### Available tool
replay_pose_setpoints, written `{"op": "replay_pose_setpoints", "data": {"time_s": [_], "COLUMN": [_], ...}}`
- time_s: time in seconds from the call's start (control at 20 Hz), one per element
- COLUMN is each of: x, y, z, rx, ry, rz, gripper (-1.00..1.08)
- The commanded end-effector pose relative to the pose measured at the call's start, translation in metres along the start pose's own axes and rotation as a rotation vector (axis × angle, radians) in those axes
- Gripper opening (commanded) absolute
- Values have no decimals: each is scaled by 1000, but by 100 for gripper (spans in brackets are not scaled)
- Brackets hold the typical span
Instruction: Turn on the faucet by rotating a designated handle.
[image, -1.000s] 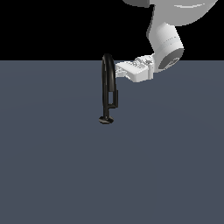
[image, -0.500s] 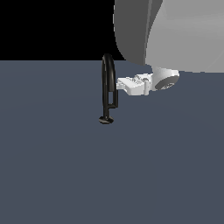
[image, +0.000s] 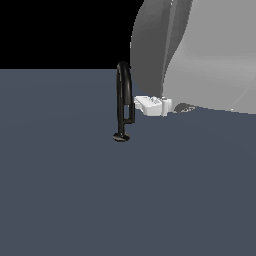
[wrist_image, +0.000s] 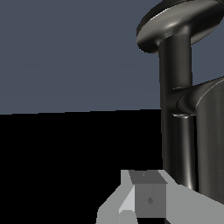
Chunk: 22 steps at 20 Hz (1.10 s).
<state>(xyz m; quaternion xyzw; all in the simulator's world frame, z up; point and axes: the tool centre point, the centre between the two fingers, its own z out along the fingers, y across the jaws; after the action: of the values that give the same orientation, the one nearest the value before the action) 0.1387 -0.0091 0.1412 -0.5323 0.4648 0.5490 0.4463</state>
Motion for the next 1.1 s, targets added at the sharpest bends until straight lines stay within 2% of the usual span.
{"op": "replay_pose_setpoints", "data": {"time_s": [0.0, 1.05], "x": [1, -4], "y": [-1, 11], "z": [0, 1], "rx": [3, 0], "ry": [-3, 1], "rz": [2, -2], "gripper": [-100, -100]}}
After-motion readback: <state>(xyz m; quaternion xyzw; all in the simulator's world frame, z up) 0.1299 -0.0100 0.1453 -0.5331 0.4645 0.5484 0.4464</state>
